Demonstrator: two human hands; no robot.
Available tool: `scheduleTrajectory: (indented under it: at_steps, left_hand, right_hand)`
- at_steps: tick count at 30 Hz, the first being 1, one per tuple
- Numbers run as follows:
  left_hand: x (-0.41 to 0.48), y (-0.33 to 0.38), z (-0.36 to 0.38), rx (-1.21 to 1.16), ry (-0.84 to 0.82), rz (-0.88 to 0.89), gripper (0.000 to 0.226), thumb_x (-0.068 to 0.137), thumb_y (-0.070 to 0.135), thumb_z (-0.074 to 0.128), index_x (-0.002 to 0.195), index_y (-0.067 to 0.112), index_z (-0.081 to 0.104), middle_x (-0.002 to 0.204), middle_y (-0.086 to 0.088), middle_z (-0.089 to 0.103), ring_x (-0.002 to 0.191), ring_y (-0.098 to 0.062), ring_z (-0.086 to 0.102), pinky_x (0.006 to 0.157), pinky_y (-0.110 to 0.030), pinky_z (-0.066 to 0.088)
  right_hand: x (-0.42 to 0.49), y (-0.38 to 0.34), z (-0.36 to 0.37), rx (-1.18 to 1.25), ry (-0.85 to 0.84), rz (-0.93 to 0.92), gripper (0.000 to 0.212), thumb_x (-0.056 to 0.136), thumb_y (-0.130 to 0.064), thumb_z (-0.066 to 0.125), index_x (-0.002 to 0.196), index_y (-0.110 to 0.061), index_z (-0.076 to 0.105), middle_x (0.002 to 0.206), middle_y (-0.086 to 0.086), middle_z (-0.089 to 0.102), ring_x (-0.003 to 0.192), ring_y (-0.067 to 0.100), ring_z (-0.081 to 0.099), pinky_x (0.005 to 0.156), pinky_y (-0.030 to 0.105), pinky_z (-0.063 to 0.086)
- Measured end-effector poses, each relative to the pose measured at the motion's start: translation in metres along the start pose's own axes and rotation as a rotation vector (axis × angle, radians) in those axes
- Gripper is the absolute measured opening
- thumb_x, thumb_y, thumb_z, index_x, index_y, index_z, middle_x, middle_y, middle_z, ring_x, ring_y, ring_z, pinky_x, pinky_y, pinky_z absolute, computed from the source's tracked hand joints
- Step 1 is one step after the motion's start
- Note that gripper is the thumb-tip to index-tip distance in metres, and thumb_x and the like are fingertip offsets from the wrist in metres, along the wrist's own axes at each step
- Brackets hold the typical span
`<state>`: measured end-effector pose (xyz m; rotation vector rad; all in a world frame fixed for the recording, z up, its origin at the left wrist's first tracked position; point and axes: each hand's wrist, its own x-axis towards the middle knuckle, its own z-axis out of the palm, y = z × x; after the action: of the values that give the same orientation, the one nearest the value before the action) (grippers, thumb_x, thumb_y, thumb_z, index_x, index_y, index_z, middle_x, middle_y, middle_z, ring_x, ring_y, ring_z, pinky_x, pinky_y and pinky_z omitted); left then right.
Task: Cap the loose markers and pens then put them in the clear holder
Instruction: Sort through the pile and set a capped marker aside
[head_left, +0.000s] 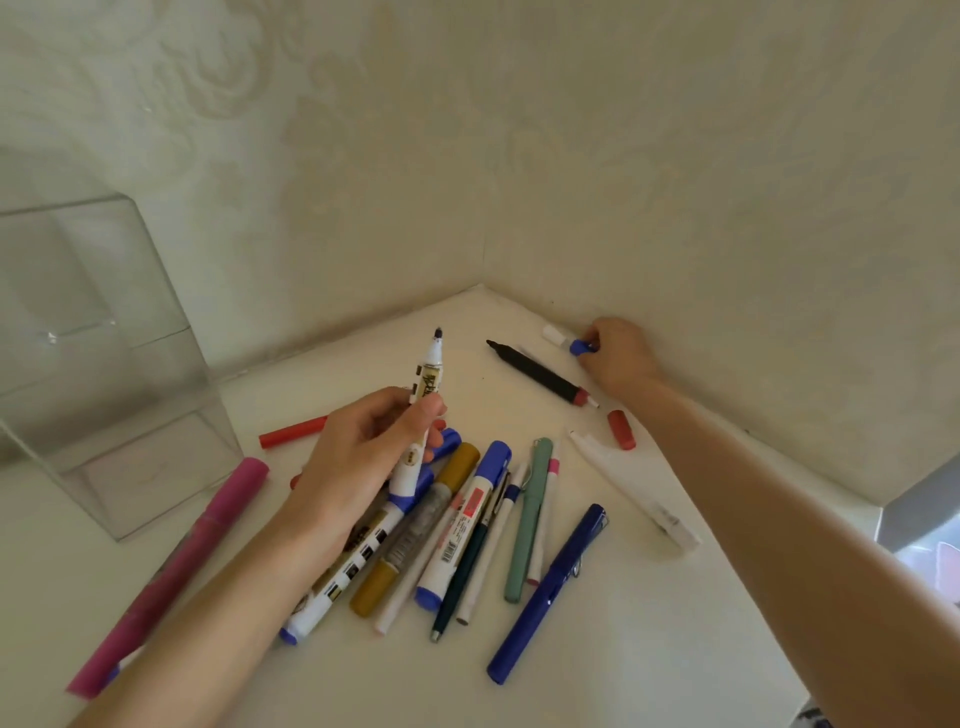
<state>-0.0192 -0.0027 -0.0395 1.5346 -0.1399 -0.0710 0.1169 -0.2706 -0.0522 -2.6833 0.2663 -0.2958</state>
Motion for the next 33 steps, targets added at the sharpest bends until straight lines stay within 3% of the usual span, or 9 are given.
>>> scheduleTrajectory:
  at_steps: [2,4,7,10,15,20,24,29,33]
  left_hand:
    - [-0.001,0.0,-0.001,0.057,0.009,0.046,0.038,0.065,0.053,0.058,0.086,0.022,0.068,0.065,0.009,0.065,0.059,-0.001,0.06,0.056,-0.011,0.049]
    - [-0.001,0.0,-0.002,0.111,0.007,0.096,0.033,0.067,0.054,0.057,0.083,0.028,0.068,0.06,0.008,0.061,0.056,-0.003,0.056,0.059,-0.011,0.049]
    - [-0.001,0.0,-0.005,0.15,0.006,0.152,0.027,0.073,0.049,0.057,0.086,0.027,0.067,0.053,0.008,0.058,0.048,-0.001,0.051,0.053,-0.01,0.046]
    - [-0.001,-0.001,-0.005,0.241,0.012,0.199,0.02,0.075,0.046,0.057,0.087,0.031,0.065,0.056,0.014,0.06,0.045,0.001,0.048,0.047,-0.01,0.041]
    - [-0.002,-0.005,-0.005,0.391,0.04,0.247,0.035,0.072,0.057,0.055,0.094,0.032,0.067,0.081,0.011,0.067,0.072,-0.007,0.061,0.067,-0.023,0.048]
    - [-0.003,-0.004,-0.005,0.431,0.036,0.279,0.039,0.072,0.057,0.054,0.096,0.029,0.067,0.084,0.01,0.068,0.079,-0.007,0.062,0.069,-0.018,0.048]
    - [-0.006,-0.002,-0.002,0.439,0.027,0.311,0.025,0.071,0.054,0.055,0.089,0.04,0.063,0.083,0.006,0.067,0.08,-0.006,0.059,0.07,-0.015,0.046]
    - [-0.012,-0.002,0.0,0.51,0.011,0.382,0.038,0.079,0.049,0.051,0.092,0.017,0.068,0.074,-0.004,0.061,0.07,-0.019,0.056,0.068,-0.039,0.046]
    - [-0.014,0.0,-0.003,0.429,-0.011,0.341,0.043,0.079,0.049,0.052,0.093,0.011,0.068,0.081,-0.017,0.064,0.077,-0.034,0.059,0.07,-0.053,0.047]
  right_hand:
    - [-0.009,-0.006,-0.009,0.1,0.029,-0.008,0.019,0.087,-0.007,0.056,0.105,-0.005,0.062,0.107,0.011,0.063,0.093,0.023,0.057,0.076,0.026,0.041]
    - [-0.029,-0.016,-0.027,0.418,0.044,-0.006,0.02,0.088,-0.008,0.056,0.107,-0.008,0.064,0.104,0.003,0.066,0.089,0.017,0.061,0.075,0.024,0.045]
    - [-0.075,-0.033,-0.045,0.98,-0.138,-0.092,0.019,0.088,-0.009,0.058,0.104,-0.013,0.067,0.085,-0.004,0.071,0.073,0.012,0.066,0.065,0.021,0.051]
    - [-0.114,-0.049,-0.04,1.218,-0.242,-0.16,0.012,0.086,-0.006,0.061,0.096,-0.013,0.063,0.076,-0.001,0.07,0.066,0.011,0.061,0.061,0.021,0.048]
    - [-0.128,-0.067,-0.033,1.26,-0.21,-0.162,0.011,0.085,-0.006,0.062,0.094,-0.011,0.059,0.075,0.001,0.071,0.063,0.011,0.06,0.061,0.023,0.049]
    - [-0.13,-0.066,-0.031,1.288,-0.192,-0.179,0.01,0.086,-0.01,0.062,0.095,-0.012,0.06,0.076,0.001,0.071,0.064,0.012,0.061,0.06,0.021,0.049]
    - [-0.132,-0.069,-0.027,1.204,-0.202,-0.256,0.013,0.083,-0.011,0.063,0.096,-0.013,0.061,0.083,0.003,0.072,0.069,0.013,0.064,0.065,0.021,0.052]
    - [-0.142,-0.077,-0.018,1.194,-0.113,-0.336,0.016,0.081,-0.002,0.064,0.093,-0.012,0.063,0.078,-0.001,0.07,0.065,0.012,0.064,0.066,0.021,0.052]
    - [-0.145,-0.081,-0.015,1.206,-0.083,-0.352,0.016,0.082,-0.001,0.063,0.096,-0.008,0.063,0.078,-0.002,0.069,0.065,0.01,0.064,0.066,0.019,0.052]
